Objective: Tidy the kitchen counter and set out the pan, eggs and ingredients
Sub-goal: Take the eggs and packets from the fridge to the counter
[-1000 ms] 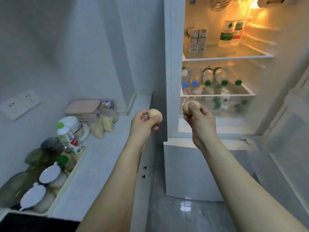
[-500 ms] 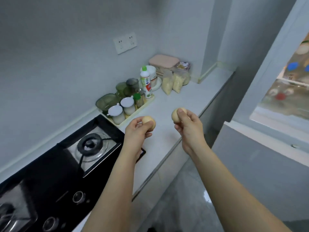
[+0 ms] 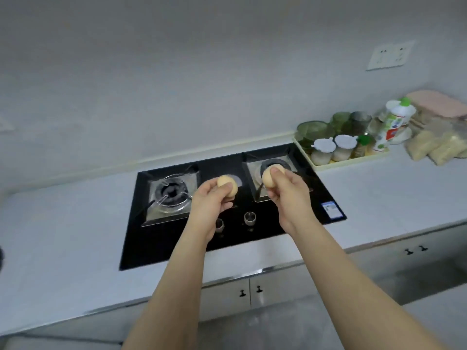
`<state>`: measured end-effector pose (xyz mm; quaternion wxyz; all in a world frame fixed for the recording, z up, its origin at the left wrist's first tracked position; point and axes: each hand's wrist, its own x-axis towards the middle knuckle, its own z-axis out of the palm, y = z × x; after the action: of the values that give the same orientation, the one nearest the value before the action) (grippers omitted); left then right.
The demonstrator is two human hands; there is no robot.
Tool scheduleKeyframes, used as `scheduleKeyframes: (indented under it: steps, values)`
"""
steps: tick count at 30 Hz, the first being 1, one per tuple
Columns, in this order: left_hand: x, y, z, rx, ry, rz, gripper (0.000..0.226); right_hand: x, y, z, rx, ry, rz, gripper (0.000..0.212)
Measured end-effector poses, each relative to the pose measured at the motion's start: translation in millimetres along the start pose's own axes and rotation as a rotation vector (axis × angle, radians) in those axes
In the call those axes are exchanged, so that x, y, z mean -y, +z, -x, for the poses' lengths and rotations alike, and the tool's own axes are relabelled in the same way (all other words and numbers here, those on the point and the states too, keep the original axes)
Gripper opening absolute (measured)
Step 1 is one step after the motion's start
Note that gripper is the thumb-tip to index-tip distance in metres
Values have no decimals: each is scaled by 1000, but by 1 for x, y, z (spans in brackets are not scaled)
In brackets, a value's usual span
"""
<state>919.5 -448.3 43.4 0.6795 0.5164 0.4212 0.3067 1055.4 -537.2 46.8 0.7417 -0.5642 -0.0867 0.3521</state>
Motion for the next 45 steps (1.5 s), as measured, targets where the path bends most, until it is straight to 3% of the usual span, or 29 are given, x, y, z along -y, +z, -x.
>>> scheduleKeyframes:
  steps: [7,13,16,27,32,38,45]
  values:
    - [-19,-196,55,-228,15,89,30,-88,165,84,245,154,84,39]
    - [-14,-338,104,-433,12,176,34,-147,278,158,463,217,120,21]
    - [-13,-395,123,-542,10,233,35,-172,323,189,526,249,176,35]
    - [-18,-497,147,-761,58,267,25,-218,430,224,767,348,311,29]
    - [-27,-521,140,-834,47,208,27,-228,472,218,836,385,336,11]
    - [-34,-561,125,-927,59,227,28,-251,524,215,905,456,357,23]
    - [-39,-640,95,-973,9,233,35,-285,587,213,922,519,415,20]
